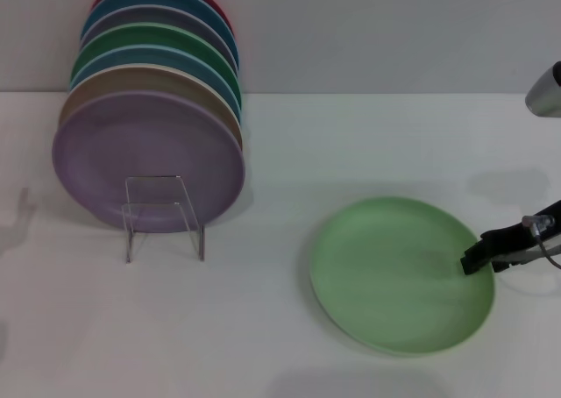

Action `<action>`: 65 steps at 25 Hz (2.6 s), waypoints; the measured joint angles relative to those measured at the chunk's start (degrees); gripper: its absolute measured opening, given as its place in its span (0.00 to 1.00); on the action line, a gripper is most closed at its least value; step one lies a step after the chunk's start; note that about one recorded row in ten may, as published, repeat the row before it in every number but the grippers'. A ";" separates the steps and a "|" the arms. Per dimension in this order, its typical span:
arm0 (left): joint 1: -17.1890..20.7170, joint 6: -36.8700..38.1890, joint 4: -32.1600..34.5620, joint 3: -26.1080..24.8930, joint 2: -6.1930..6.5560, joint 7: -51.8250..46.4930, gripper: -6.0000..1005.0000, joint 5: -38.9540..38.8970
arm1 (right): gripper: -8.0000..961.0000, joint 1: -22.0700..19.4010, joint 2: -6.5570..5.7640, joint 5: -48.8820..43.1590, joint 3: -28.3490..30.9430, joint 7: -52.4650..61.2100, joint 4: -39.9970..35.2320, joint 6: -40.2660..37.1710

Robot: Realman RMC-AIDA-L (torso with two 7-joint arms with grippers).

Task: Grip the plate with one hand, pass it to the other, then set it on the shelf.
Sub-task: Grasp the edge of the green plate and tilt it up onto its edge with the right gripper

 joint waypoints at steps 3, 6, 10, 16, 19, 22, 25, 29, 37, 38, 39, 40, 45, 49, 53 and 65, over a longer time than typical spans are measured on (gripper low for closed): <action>0.01 0.01 0.00 0.00 0.00 0.01 0.78 0.02 | 0.46 0.01 0.00 0.00 0.00 -0.15 -0.25 -0.13; 0.22 0.01 0.00 0.00 0.00 0.02 0.78 0.05 | 0.46 0.43 -0.01 0.00 0.00 -0.22 -1.51 -0.65; 0.34 0.01 0.00 0.00 0.00 0.02 0.78 0.07 | 0.46 0.72 -0.07 -0.01 0.00 -0.27 -2.56 -1.08; 0.46 0.07 0.00 0.00 0.00 0.01 0.78 0.08 | 0.46 0.77 -0.04 -0.47 -2.87 -0.27 -3.02 -3.20; 0.46 0.36 0.00 0.00 0.00 0.06 0.78 0.08 | 0.33 0.79 -0.02 -0.47 -3.15 -0.31 -2.76 -3.54; 0.45 0.44 0.00 0.00 0.00 0.10 0.78 0.08 | 0.23 0.79 0.05 -0.47 -3.15 -0.58 -2.62 -3.70; 0.44 0.20 0.00 0.00 0.00 0.10 0.78 0.07 | 0.13 0.74 0.10 -0.44 -3.15 -1.22 -3.19 -4.28; 0.43 0.35 -0.01 0.00 0.02 0.10 0.78 0.07 | 0.11 -0.16 0.98 -0.19 -2.99 -2.89 -1.62 -5.75; 1.97 0.72 -4.40 3.50 0.14 -1.17 0.78 0.05 | 0.09 -4.04 2.43 5.96 -2.99 -8.36 4.58 -9.10; 2.47 0.70 -5.64 4.73 0.26 -1.22 0.78 0.06 | 0.08 -4.98 2.44 7.10 -3.01 -8.95 5.77 -9.48; 3.08 0.60 -6.96 5.80 0.41 -1.23 0.78 0.07 | 0.07 -5.96 2.44 8.23 -3.01 -9.65 6.99 -9.88; 3.65 0.42 -8.58 6.82 0.50 -1.24 0.78 0.08 | 0.06 -7.03 2.43 9.19 -3.00 -10.28 8.27 -10.25; 4.28 0.07 -11.78 7.68 0.60 -1.23 0.78 0.07 | 0.02 -9.34 2.30 12.05 -1.73 -11.39 8.47 -11.07; 4.21 0.03 -12.19 8.33 0.62 -1.34 0.78 0.07 | 0.03 -8.65 2.26 13.19 1.99 -10.45 7.81 -7.49; 4.31 0.01 -12.33 8.41 0.58 -1.34 0.78 0.07 | 0.05 -8.54 1.87 11.52 3.45 -6.36 13.32 -2.89; 4.71 0.00 -11.78 8.44 0.38 -1.14 0.78 0.04 | 0.47 -2.20 1.43 3.30 3.08 -3.25 8.89 2.17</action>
